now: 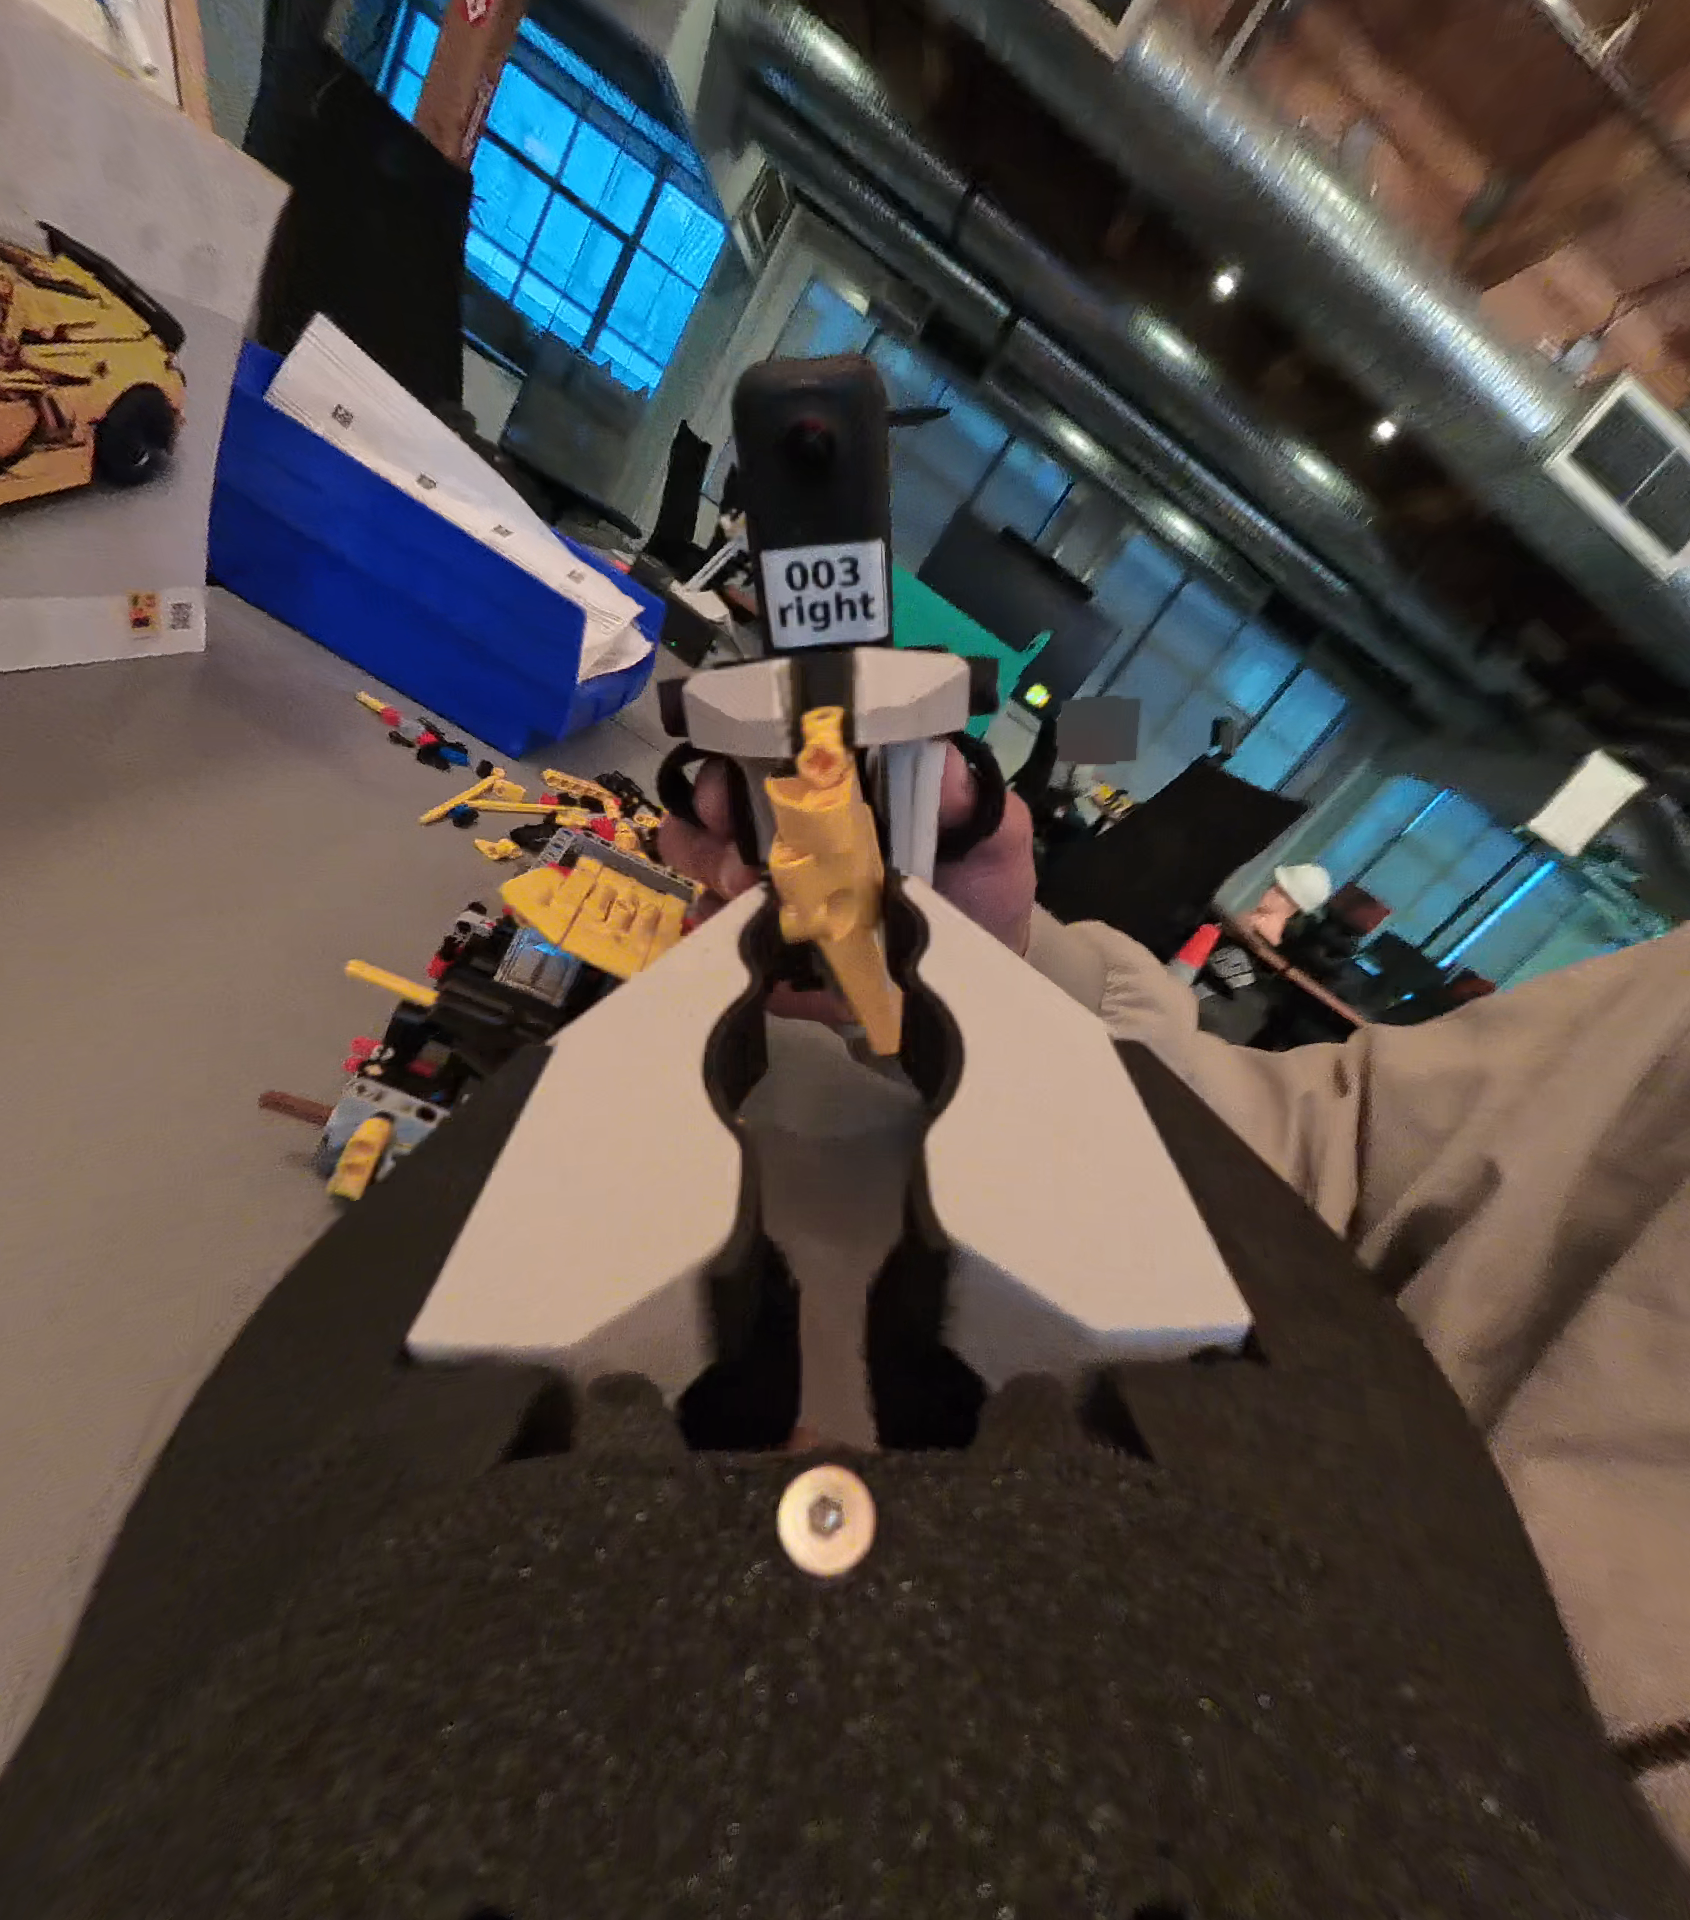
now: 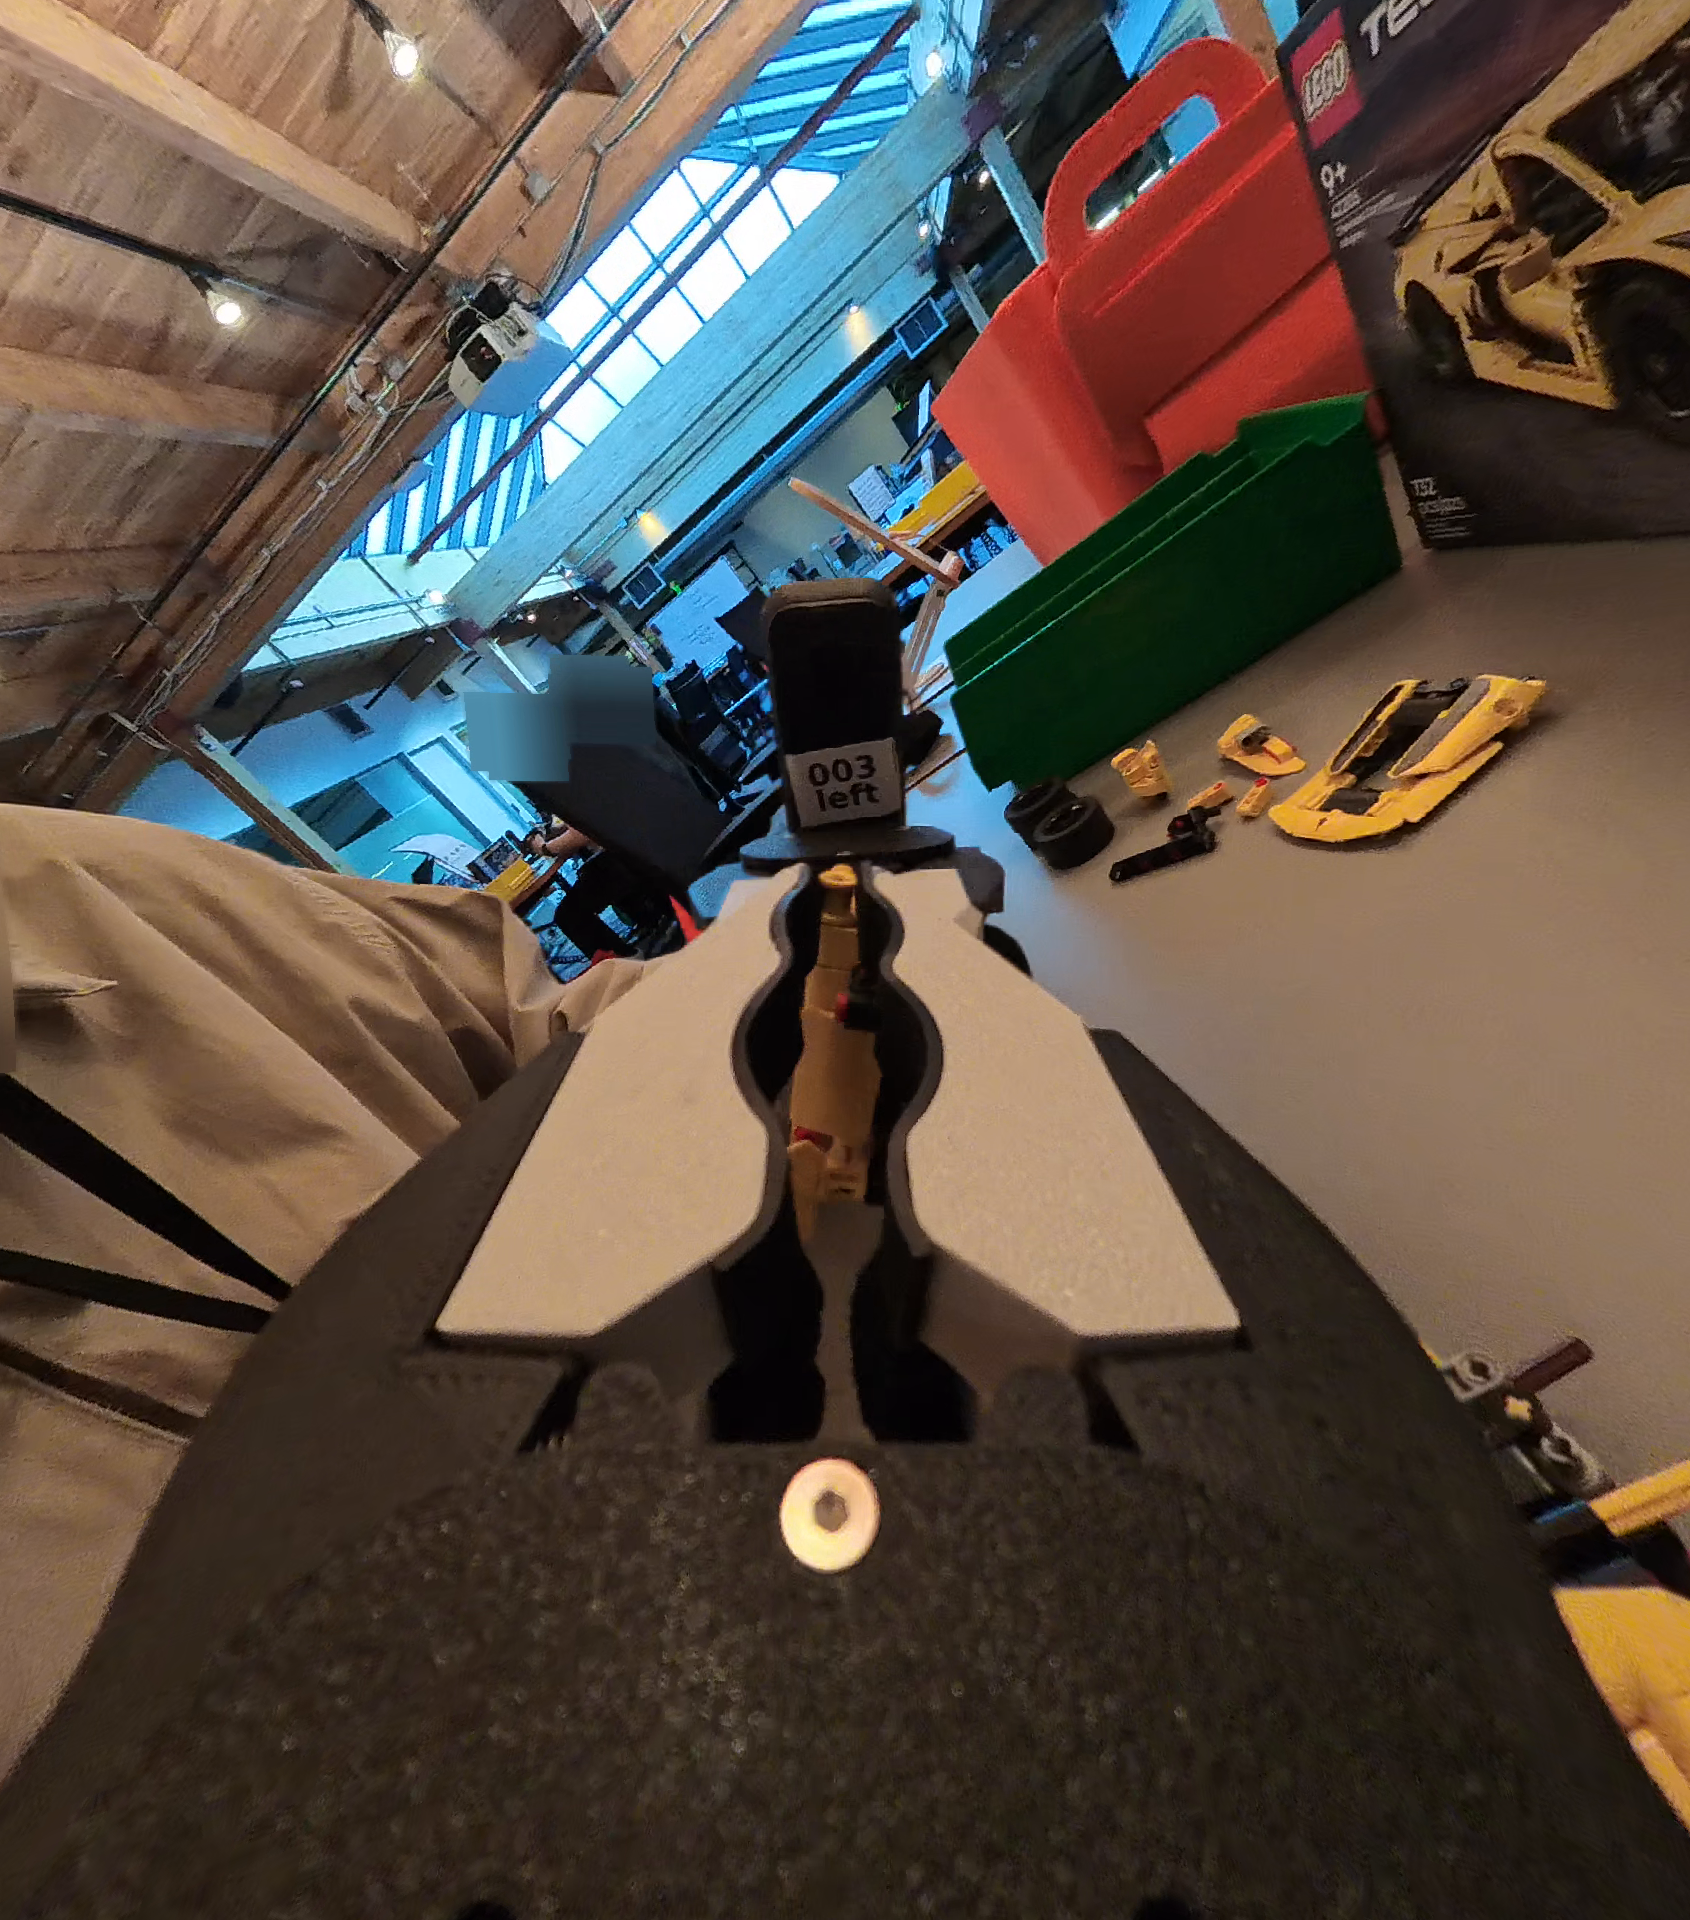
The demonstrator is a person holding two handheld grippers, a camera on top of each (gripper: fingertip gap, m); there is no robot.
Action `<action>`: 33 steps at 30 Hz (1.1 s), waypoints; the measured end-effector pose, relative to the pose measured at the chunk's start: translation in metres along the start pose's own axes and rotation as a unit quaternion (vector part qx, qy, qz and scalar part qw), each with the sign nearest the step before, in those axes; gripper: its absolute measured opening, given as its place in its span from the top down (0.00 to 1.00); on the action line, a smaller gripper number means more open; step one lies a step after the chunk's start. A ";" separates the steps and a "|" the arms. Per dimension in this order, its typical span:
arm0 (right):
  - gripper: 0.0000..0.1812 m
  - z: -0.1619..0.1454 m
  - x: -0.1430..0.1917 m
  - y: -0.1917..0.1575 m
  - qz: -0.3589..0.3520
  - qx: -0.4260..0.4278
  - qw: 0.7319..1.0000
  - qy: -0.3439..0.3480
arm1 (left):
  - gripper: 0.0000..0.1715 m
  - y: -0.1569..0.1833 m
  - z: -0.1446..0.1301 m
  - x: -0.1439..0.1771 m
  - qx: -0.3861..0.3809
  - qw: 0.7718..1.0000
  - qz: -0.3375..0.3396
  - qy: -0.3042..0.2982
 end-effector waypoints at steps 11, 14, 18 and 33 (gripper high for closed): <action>0.98 -0.012 0.013 0.015 -0.042 -0.002 0.999 0.003 | 0.92 -0.010 -0.010 0.016 -0.006 0.998 0.042 -0.037; 0.89 -0.008 0.012 0.009 -0.075 0.056 0.995 0.023 | 0.92 -0.012 -0.005 0.037 -0.054 0.993 0.084 -0.068; 0.81 0.001 0.024 0.013 -0.123 0.078 0.988 0.049 | 0.93 -0.062 0.017 0.119 -0.167 0.927 0.273 -0.197; 0.90 0.014 0.046 0.011 -0.078 -0.021 0.992 0.100 | 0.92 -0.248 0.034 0.324 0.004 0.699 0.471 -0.538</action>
Point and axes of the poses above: each gripper's, where its closed fingertips meet, x back along the fingers, z out of its top, y = z × x across the jaws, the point moved 2 cm from there along x, back along the fingers, and after that the axes turned 10 degrees about -x, right-handed, at the moved point
